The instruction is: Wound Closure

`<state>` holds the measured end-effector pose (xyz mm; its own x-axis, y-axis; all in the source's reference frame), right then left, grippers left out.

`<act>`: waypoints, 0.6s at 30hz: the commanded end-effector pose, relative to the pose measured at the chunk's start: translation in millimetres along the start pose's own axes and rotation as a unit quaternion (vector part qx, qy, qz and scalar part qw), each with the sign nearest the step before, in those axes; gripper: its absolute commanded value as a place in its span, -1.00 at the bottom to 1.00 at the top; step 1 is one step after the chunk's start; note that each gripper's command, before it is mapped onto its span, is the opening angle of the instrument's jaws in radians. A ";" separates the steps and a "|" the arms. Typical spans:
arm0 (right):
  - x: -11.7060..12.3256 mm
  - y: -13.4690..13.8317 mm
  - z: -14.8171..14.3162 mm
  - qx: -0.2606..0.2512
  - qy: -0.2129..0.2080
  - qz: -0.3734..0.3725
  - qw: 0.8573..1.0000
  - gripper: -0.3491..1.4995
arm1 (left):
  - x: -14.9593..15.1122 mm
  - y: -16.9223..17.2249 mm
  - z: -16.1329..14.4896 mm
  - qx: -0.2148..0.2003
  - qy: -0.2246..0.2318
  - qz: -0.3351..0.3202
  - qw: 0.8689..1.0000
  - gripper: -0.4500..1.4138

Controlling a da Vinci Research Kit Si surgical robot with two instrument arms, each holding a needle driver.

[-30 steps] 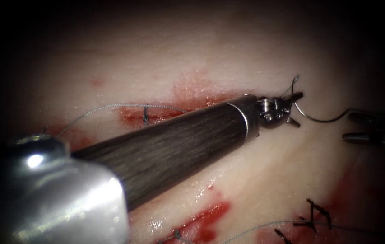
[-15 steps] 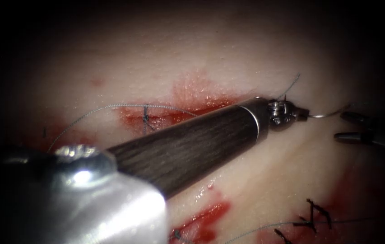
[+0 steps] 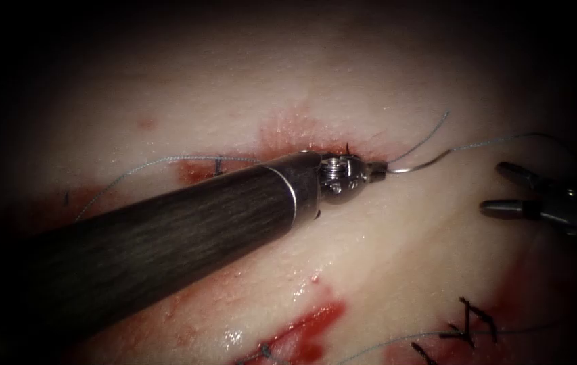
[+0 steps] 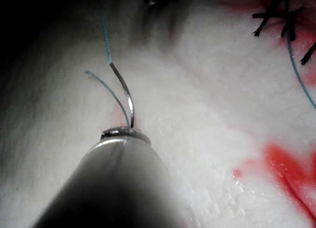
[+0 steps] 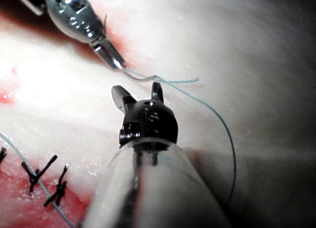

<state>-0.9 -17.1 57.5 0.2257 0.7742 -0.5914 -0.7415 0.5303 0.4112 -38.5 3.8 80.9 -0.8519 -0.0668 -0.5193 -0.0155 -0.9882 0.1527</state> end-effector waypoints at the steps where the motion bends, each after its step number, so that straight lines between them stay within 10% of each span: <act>1: 0.1 -1.2 1.7 0.018 0.021 0.045 0.999 0.03 | -0.3 -0.2 -0.4 0.019 -0.003 -0.006 1.000 -1.00; 7: 0.7 -3.5 3.6 0.045 0.060 0.202 0.977 0.43 | -2.4 1.9 -5.8 0.129 -0.017 -0.040 0.991 -1.00; 9: 0.9 -4.6 4.3 0.048 0.079 0.230 0.969 -0.06 | -2.8 2.3 -7.1 0.173 -0.025 -0.043 0.984 -1.00; 11: 1.1 -5.6 5.3 0.049 0.090 0.254 0.962 -0.13 | -2.8 2.4 -7.8 0.209 -0.038 -0.046 0.976 -1.00; 18: 0.5 -7.2 8.8 0.009 0.106 0.321 0.941 0.49 | -2.4 3.0 -8.9 0.355 -0.095 -0.078 0.927 -1.00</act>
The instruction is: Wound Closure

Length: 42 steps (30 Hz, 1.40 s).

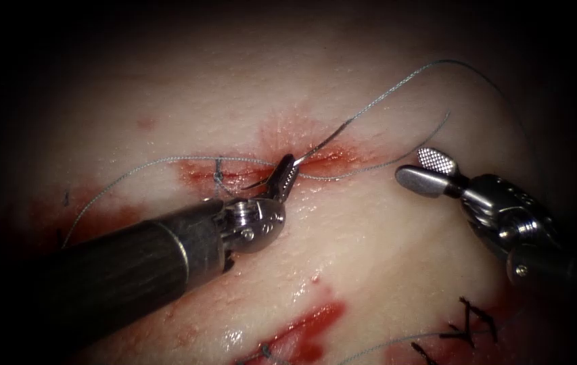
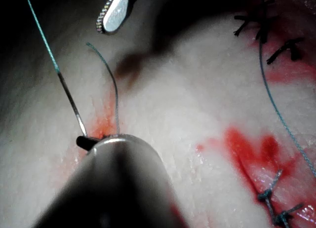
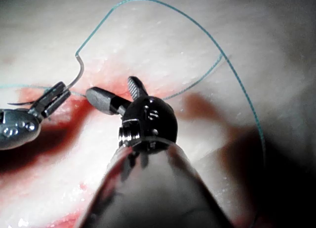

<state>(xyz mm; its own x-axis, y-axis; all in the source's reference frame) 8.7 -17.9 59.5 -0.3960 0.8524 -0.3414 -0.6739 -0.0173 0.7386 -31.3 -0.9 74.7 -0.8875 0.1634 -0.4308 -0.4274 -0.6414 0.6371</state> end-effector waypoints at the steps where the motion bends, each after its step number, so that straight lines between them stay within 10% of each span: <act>1: -0.8 -0.4 2.0 0.001 0.004 0.000 1.000 0.52 | 0.5 0.1 0.7 0.006 0.002 -0.001 1.000 -1.00; 23: -4.7 -4.2 9.4 0.017 0.051 -0.017 0.998 0.65 | 3.8 -1.5 -2.3 0.013 0.047 -0.063 0.997 -1.00; 40: -4.3 -5.0 8.9 0.024 0.073 -0.026 0.997 0.21 | 4.0 -1.3 -2.4 0.014 0.047 -0.068 0.997 -1.00; 42: -4.3 -5.0 8.9 0.019 0.078 -0.028 0.996 -0.09 | 4.1 -1.3 -2.5 0.014 0.046 -0.068 0.997 -1.00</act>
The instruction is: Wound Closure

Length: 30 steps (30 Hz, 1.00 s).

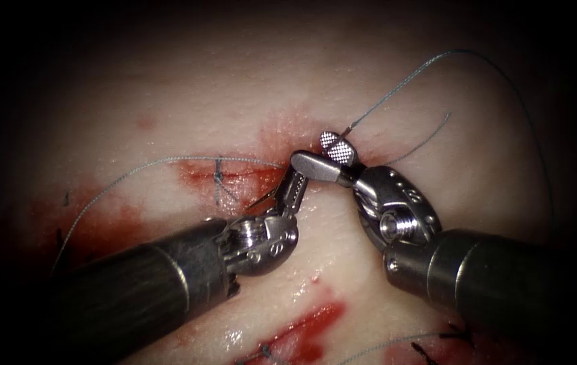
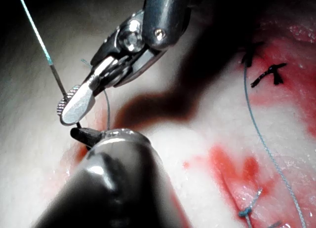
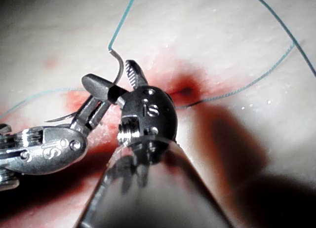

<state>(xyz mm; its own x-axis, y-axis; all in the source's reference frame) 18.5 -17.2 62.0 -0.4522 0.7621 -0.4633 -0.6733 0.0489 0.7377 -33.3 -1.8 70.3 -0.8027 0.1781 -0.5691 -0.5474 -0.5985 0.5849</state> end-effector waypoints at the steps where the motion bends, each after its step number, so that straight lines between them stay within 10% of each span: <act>1: -0.3 -0.2 0.9 -0.008 0.006 -0.004 1.000 -0.57 | 0.5 0.2 0.7 0.001 0.003 -0.003 1.000 -1.00; 2: -0.3 -0.2 0.9 -0.015 0.010 -0.007 1.000 -0.87 | 0.6 0.2 0.6 0.001 0.004 -0.003 1.000 -1.00; 16: 0.4 0.1 0.6 -0.041 0.032 -0.020 0.998 -1.00 | 1.5 0.3 0.0 -0.001 0.009 -0.003 1.000 -1.00; 17: 0.7 0.4 0.4 -0.042 0.031 -0.041 0.998 -1.00 | 1.7 0.0 0.0 -0.001 0.010 -0.004 1.000 -0.57; 20: 1.2 0.9 0.2 -0.041 0.023 -0.056 0.997 -1.00 | 1.9 -0.3 -0.1 -0.016 0.014 -0.004 1.000 -0.22; 23: 2.4 2.1 0.1 -0.022 -0.021 -0.119 0.992 -1.00 | 2.5 -1.5 -0.5 -0.122 0.052 -0.049 0.990 0.53; 26: 3.7 3.4 0.3 0.042 -0.078 -0.208 0.974 -1.00 | 3.2 -2.8 -1.9 -0.229 0.053 -0.096 0.967 0.77; 30: 4.7 4.3 0.7 0.074 -0.098 -0.249 0.961 -1.00 | 3.5 -3.9 -3.3 -0.261 0.073 -0.122 0.955 0.77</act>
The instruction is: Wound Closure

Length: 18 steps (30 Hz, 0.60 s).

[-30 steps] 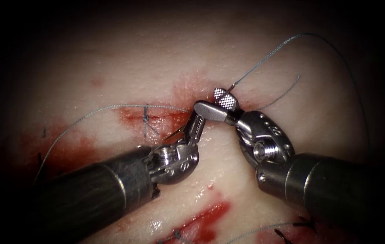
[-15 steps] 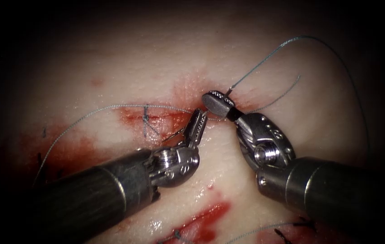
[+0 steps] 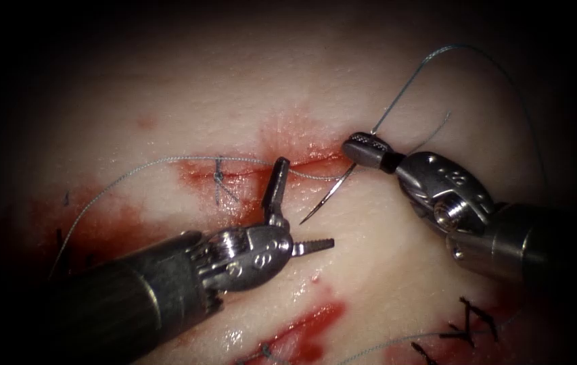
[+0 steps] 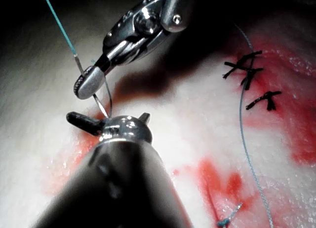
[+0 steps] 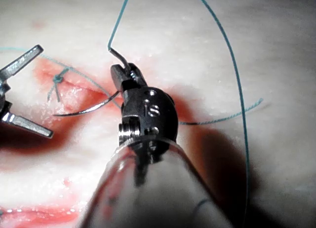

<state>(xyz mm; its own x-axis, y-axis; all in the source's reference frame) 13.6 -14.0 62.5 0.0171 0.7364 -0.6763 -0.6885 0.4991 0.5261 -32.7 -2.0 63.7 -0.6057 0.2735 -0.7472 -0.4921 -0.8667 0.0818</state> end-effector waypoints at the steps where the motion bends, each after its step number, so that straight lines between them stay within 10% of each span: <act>1: 0.3 1.1 1.1 0.014 -0.007 -0.035 0.999 -1.00 | 0.4 -0.3 0.3 -0.012 0.005 -0.010 1.000 0.77; 8: 1.7 2.2 3.3 0.096 -0.002 -0.192 0.977 -1.00 | -0.1 -3.3 -3.9 -0.079 0.004 -0.032 0.996 0.68; 12: 3.2 2.0 6.1 0.166 0.011 -0.264 0.950 -1.00 | -3.7 -5.9 -5.7 -0.116 0.000 -0.018 0.993 0.19; 18: 3.7 2.2 8.6 0.212 0.020 -0.290 0.933 -1.00 | -8.4 -9.9 -5.0 -0.081 -0.053 0.001 0.995 -0.13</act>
<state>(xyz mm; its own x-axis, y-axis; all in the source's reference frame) 17.5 -7.0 65.2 0.2664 0.2757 -0.9236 -0.2237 0.9498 0.2190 -18.7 2.2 66.1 -0.6795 0.3108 -0.6646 -0.3935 -0.9189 -0.0275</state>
